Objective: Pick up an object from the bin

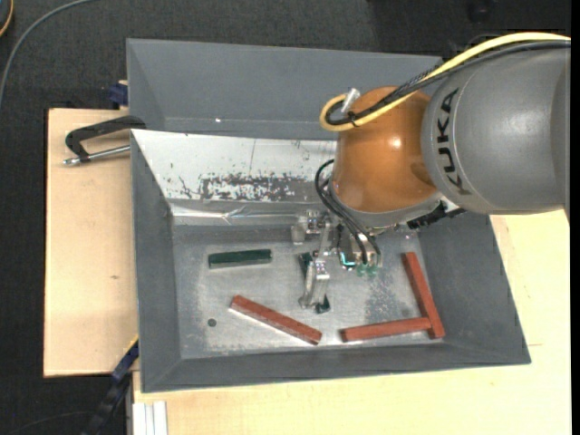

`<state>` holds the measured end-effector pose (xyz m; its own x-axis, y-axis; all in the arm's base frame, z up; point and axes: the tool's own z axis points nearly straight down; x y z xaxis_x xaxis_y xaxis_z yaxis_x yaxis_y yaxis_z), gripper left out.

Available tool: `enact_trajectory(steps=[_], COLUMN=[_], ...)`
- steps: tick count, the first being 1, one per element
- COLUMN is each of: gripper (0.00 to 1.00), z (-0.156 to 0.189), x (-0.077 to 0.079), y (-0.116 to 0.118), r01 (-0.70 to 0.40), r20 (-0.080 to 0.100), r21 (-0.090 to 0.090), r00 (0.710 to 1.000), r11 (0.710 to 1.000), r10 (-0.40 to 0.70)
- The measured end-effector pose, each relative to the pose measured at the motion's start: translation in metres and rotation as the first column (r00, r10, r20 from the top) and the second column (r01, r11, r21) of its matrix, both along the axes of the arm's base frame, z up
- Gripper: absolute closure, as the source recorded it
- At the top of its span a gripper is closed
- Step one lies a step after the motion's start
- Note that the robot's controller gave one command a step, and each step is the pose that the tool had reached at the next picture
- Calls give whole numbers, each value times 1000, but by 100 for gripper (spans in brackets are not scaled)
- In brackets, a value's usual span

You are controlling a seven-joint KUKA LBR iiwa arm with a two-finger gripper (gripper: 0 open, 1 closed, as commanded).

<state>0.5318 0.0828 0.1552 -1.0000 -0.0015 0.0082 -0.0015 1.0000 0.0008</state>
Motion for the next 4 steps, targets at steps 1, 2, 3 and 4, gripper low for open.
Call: enact_trajectory(steps=[1, 2, 3, 4], gripper=[0, 100, 0, 0], z=[-88, -83, -84, -84], x=[-23, -19, -20, -24], y=[26, 26, 26, 83], r01=[-143, -139, -139, -358], r20=[0, 13, 11, 16], r21=[0, 1, 1, 1], r00=[990, 990, 990, 934], r11=[990, 990, 990, 934], r10=[143, 139, 139, 358])
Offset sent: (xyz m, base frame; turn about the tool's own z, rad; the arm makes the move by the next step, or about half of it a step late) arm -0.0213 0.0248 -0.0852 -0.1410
